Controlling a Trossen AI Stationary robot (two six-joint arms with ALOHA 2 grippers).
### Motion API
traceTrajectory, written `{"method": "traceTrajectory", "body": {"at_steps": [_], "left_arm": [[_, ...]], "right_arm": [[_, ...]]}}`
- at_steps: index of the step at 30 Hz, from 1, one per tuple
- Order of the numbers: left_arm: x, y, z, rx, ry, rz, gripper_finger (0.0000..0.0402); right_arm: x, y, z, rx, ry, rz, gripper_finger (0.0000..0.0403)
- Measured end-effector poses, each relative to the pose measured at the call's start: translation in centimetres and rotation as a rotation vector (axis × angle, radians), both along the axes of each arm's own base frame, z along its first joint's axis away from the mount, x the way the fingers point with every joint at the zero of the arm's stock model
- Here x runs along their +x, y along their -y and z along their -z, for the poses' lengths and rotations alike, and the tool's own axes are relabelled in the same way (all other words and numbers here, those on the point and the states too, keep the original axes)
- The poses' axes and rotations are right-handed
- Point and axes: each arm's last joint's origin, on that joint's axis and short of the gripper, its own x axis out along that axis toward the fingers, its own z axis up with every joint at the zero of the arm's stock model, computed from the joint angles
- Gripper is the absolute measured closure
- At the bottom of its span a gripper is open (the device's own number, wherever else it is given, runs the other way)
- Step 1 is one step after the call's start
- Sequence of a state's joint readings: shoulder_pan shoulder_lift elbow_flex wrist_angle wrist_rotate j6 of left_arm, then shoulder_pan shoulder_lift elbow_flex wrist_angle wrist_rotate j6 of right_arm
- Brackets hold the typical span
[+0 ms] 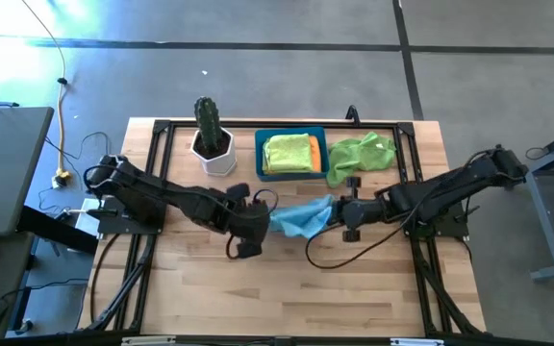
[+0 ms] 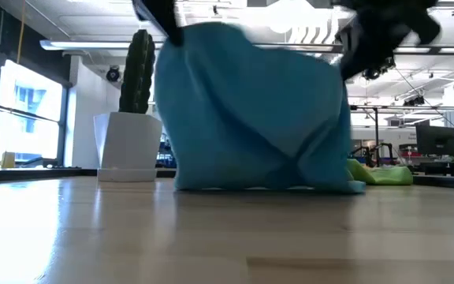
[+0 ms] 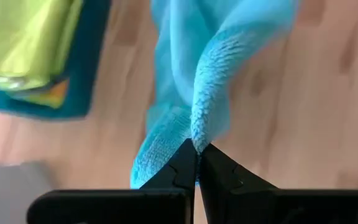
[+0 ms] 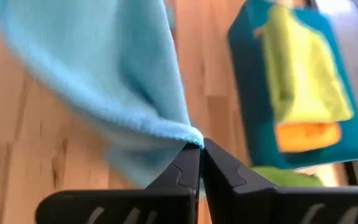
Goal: Fold microfiber towels
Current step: Fold the blue microfiber towel
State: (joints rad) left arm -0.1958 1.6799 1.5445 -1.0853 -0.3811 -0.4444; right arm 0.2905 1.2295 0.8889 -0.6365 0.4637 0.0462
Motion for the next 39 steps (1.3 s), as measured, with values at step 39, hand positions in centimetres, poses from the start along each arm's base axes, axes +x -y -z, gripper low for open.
{"method": "traceTrajectory", "body": {"at_steps": [39], "left_arm": [[-2.3,-0.3,-6.7,-0.078,0.076,0.126,0.0397]], "right_arm": [[-1.3,0.5,-11.5,0.250,-0.059,0.147,0.0403]]}}
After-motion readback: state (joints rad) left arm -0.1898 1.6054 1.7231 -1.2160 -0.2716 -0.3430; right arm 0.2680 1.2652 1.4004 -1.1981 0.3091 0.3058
